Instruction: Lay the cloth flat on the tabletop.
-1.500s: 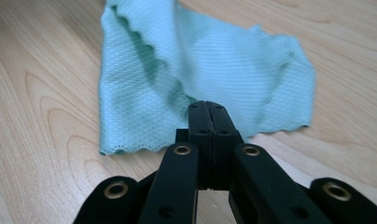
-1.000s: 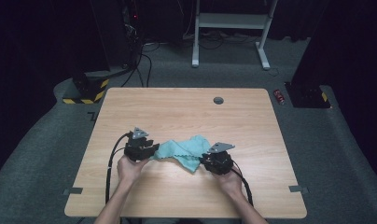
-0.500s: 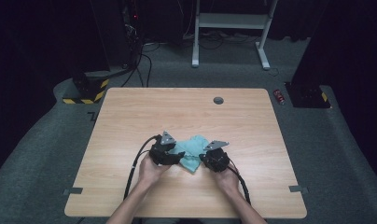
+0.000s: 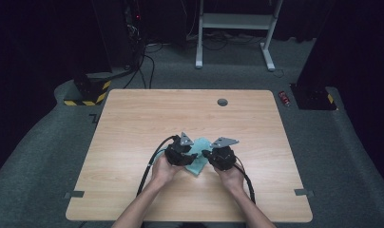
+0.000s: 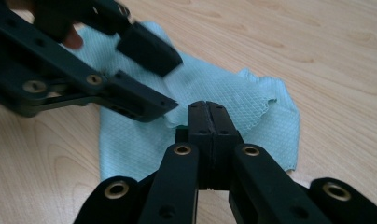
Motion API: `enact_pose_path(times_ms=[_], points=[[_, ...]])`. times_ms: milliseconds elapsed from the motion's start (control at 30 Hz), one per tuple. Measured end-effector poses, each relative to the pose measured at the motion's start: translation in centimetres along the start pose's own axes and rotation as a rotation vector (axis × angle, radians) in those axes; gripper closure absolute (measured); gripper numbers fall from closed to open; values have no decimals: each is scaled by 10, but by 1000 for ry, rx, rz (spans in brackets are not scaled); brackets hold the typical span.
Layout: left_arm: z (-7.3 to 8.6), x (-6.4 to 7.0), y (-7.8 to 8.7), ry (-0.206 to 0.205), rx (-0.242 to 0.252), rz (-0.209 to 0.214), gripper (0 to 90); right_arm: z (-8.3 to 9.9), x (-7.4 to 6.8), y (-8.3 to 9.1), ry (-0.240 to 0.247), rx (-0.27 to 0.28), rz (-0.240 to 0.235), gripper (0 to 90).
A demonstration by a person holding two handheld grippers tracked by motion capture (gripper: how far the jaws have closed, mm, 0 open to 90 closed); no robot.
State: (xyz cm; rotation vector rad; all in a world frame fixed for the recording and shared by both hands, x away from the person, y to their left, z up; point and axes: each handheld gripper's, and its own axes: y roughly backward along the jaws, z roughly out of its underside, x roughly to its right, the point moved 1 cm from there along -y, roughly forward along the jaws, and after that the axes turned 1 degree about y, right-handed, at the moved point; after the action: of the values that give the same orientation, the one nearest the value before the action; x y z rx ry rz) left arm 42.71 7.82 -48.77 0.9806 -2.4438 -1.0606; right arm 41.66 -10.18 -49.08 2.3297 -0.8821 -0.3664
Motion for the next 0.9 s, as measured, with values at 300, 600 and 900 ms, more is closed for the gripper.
enact_pose_path(times_ms=[300, 600, 900], points=[[-2, -12, 5, 50, 13, 5, 898, 3, 4, 9, -42, 57, -4, 786], [-2, -26, 20, 123, 105, -12, 899, 18, -4, -3, -16, -15, -11, 676], [6, -52, 34, 204, 136, -110, 899, 25, -10, -24, 31, -106, -22, 832]])
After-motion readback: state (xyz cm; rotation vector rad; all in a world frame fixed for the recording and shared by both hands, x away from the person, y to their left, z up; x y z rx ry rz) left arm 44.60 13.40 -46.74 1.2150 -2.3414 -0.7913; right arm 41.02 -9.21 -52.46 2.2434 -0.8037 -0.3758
